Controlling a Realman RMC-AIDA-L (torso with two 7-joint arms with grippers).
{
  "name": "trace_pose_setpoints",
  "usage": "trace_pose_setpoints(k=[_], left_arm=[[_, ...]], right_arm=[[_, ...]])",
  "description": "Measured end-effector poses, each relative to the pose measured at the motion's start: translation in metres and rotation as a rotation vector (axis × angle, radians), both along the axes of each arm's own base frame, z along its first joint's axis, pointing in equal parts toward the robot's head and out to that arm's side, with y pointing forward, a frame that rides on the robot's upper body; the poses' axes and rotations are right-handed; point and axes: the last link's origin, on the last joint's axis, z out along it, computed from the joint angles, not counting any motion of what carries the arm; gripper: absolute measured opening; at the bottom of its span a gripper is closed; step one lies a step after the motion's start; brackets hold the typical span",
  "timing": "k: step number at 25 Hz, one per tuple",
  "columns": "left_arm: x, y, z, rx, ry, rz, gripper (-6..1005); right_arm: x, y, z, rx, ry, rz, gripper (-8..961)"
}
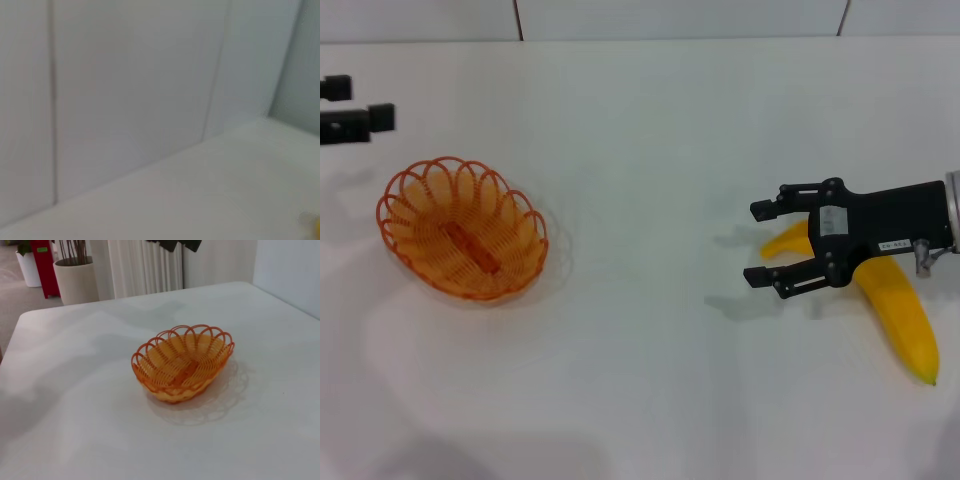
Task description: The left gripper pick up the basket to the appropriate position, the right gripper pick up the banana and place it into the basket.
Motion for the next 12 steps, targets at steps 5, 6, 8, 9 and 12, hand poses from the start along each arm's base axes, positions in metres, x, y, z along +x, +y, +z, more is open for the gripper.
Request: trace_pose_setpoints(k=[5,6,8,9,12], left_arm=[[0.005,0.017,0.017,-0.071,0.111,0.128,838],[0.005,0.020,0.018,-0.079,0.133,0.143,837],[0.002,0.023,0.019,-0.090,0.180,0.174,836],[0.000,0.024,0.018,-0.094,0.198,0.187,836],[-0.008,0.025,0.013,-0.100,0.236,0.223,834]], right_arm=[[0.000,0.000,0.000,-0.001,0.001,-0.004,886],[0.000,0.000,0.000,-0.001,0.002,-0.006,886],[-0.001,0.000,-0.001,-0.003,0.004,-0.011,886],[-0.001,0.000,-0.001,-0.004,0.005,-0.012,886],[-0.001,0.000,-0.001,-0.004,0.005,-0.013,886]])
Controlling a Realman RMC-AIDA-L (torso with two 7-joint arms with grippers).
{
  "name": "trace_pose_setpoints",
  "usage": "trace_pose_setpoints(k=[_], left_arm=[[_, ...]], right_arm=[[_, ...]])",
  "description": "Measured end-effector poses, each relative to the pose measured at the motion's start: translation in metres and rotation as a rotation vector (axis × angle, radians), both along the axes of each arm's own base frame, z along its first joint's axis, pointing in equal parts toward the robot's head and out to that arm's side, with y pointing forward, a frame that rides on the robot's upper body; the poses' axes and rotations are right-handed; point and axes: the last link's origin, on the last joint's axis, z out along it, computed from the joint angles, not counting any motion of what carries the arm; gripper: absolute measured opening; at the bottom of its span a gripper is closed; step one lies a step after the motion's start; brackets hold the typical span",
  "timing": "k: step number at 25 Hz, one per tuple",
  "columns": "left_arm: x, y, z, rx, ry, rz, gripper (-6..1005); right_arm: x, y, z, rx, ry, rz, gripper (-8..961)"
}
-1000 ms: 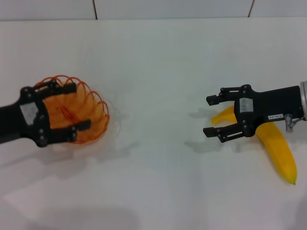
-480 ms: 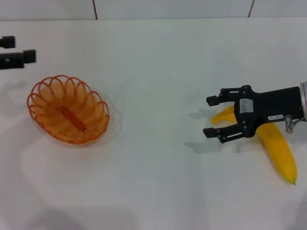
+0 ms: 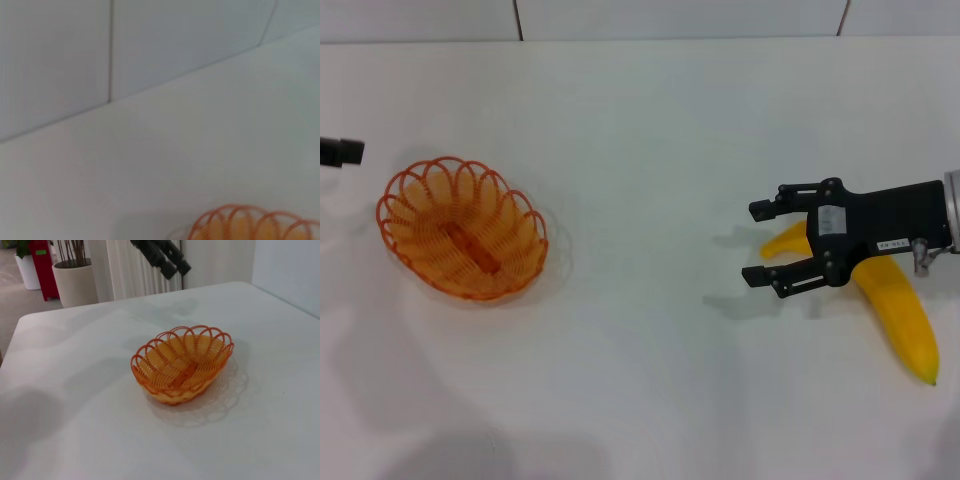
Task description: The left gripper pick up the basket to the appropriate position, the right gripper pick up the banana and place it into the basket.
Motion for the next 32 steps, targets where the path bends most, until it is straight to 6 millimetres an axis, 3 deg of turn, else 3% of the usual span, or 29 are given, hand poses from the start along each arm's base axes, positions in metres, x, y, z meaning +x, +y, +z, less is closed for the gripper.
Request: trace_pose_setpoints(k=[7,18,32], left_arm=[[-0.017,0.012,-0.015,0.006,0.068,0.050,830],[-0.007,0.035,-0.065,-0.013,0.194,-0.027,824],[-0.011,0.040,-0.090,-0.002,0.207,-0.060,816]], right_arm=[[0.002,-0.002,0.000,-0.001,0.001,-0.008,886],[-0.001,-0.002,-0.001,-0.011,0.007,-0.004,886],[0.000,-0.003,-0.003,-0.014,0.010,-0.012,886]])
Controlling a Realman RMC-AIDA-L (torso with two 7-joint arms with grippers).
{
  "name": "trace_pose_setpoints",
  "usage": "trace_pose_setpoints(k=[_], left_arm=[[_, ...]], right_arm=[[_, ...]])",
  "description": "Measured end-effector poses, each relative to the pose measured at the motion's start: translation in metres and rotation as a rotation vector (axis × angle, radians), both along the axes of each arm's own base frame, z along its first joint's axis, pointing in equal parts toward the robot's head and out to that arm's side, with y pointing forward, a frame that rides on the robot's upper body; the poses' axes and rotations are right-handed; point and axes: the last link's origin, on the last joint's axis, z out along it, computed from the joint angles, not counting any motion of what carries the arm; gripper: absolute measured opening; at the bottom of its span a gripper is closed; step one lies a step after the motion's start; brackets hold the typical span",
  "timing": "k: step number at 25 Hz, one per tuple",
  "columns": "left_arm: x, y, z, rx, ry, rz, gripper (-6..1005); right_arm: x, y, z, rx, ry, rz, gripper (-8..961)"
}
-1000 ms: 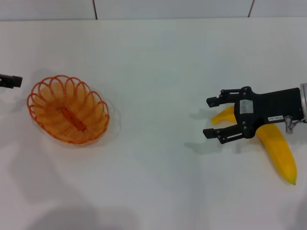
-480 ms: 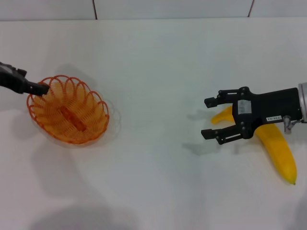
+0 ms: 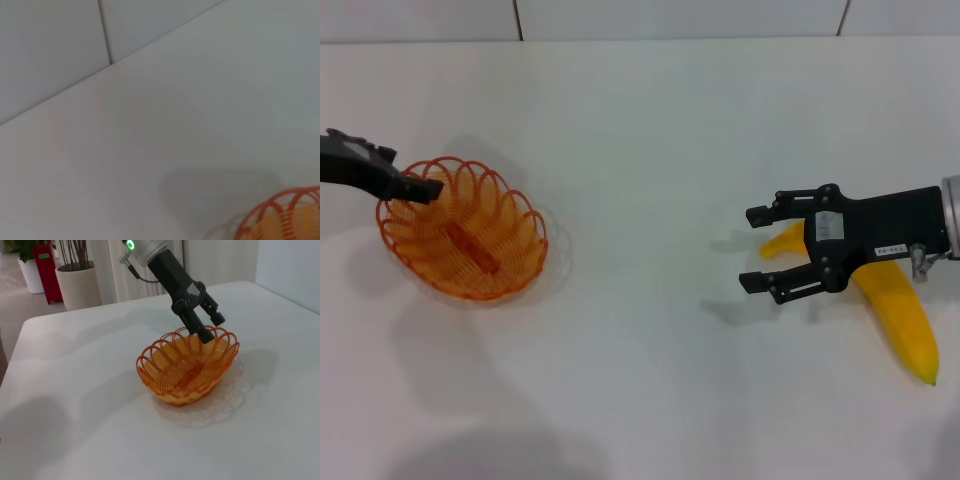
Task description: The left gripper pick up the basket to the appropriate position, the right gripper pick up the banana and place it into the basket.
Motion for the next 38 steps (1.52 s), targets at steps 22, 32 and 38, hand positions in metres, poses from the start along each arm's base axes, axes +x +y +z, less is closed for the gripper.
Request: trace_pose_setpoints(k=[22,32,38], left_arm=[[-0.008,-0.003,-0.015,0.000,-0.041,-0.018,804],[-0.012,-0.003,-0.010,0.046,-0.068,-0.009,508],[-0.012,-0.002,-0.010,0.046,-0.068,-0.011,390]], right_arm=[[0.001,0.000,-0.001,-0.001,0.003,-0.029,886],[0.003,-0.001,0.000,-0.001,0.002,-0.043,886],[0.004,-0.001,0.001,-0.001,0.001,-0.046,887]])
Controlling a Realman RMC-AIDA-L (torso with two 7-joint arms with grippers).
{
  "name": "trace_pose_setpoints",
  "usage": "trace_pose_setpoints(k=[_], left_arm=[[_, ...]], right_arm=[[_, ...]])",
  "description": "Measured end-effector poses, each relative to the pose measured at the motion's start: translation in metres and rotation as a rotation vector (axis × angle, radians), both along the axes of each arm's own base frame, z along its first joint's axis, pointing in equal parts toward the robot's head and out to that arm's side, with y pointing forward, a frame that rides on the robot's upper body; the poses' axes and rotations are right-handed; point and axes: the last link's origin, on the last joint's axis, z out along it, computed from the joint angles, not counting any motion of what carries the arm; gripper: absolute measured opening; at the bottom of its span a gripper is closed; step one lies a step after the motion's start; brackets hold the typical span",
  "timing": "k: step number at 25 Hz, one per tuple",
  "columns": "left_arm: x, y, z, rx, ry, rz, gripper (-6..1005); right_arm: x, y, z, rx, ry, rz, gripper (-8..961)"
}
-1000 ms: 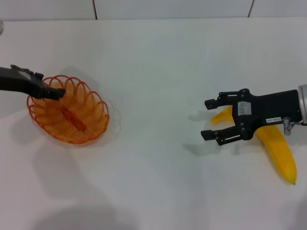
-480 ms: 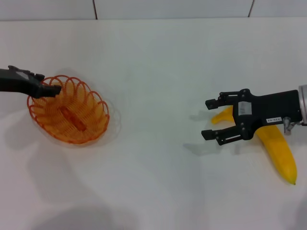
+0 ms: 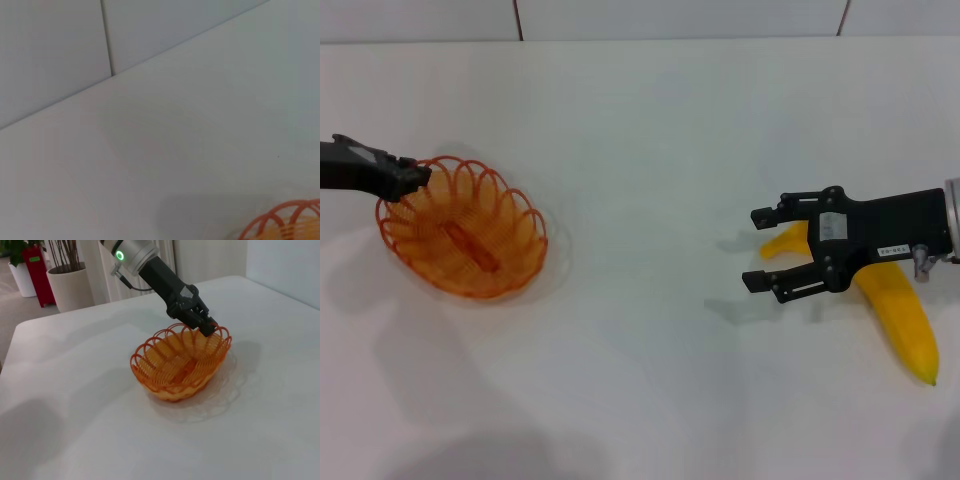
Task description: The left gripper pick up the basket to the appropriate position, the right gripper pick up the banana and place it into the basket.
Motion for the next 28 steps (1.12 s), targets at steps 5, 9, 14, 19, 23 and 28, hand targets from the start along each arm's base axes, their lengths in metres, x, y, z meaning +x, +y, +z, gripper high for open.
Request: trace_pose_setpoints(k=[5,9,14,19,23,28], left_arm=[[0.001,0.000,-0.001,-0.002,0.001,-0.002,247],[0.001,0.000,-0.001,-0.001,-0.003,-0.002,112],[0.005,0.000,0.000,0.025,-0.064,-0.008,70],[0.012,0.001,-0.001,0.054,-0.146,-0.016,68],[0.016,0.001,-0.004,0.062,-0.203,-0.014,67],[0.021,0.001,-0.012,0.065,-0.282,0.002,66]], right_arm=[[0.000,0.000,0.000,0.000,0.000,0.000,887],[0.000,0.000,0.000,0.000,0.000,0.000,887],[0.001,-0.001,0.000,0.000,0.000,-0.003,887],[0.001,0.000,0.001,0.009,0.005,-0.008,887],[0.001,0.001,0.002,0.010,0.006,-0.007,887],[-0.001,0.002,0.002,0.009,0.006,-0.002,887]])
